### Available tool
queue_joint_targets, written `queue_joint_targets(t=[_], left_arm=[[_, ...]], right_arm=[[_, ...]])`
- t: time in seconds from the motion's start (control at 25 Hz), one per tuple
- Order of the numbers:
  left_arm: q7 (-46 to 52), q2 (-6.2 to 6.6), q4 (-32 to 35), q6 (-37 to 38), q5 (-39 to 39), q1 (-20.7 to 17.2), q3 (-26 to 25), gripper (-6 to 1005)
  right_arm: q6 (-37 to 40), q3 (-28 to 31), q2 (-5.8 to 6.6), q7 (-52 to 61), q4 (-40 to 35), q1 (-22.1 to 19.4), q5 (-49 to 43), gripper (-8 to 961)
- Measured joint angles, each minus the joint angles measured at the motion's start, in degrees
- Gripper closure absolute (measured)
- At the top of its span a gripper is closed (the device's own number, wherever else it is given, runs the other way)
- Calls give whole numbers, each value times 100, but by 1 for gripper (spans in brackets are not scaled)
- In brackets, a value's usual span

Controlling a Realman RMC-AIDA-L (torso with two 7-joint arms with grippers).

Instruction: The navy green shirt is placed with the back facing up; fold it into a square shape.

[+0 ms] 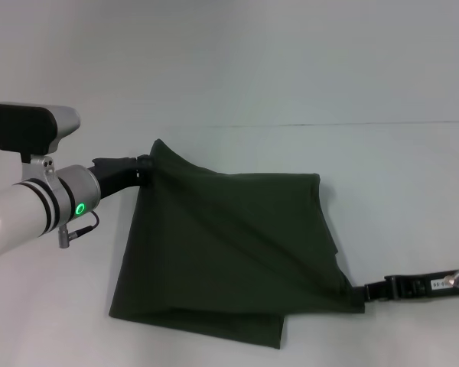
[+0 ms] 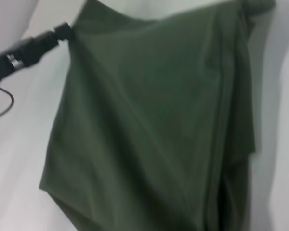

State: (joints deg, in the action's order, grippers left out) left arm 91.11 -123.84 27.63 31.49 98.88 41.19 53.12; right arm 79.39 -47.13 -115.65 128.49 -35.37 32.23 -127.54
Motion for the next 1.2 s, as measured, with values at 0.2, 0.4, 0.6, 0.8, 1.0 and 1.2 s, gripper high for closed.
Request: queue_joint_targets(t=[0.2,0.4,0.6,0.8,1.0,1.2], left_arm=[[-1,0,194,320,-9,-92,-12,920],[14,-7,503,405,-137,-297,-46,848],[131,8,687,516,-272,-432,-51,677],[307,85,815,1209,-267,-646,-47,480],[311,131,971,2087,-187,-896,-36,330],[311,214,1063,2752,-130,-1062,-24,282]], right_arm=[[52,320,-12,-20,-254,7,0,780],[-71,731,43,-25,-401,75,11,651],[-420,941,50,-52,-412,391,24,449],[-1173,685,-12,-77,-189,819,4,285],[-1736,328,-93,-227,158,1214,15,312],[-2003,292,-271,-805,293,1389,305,527]])
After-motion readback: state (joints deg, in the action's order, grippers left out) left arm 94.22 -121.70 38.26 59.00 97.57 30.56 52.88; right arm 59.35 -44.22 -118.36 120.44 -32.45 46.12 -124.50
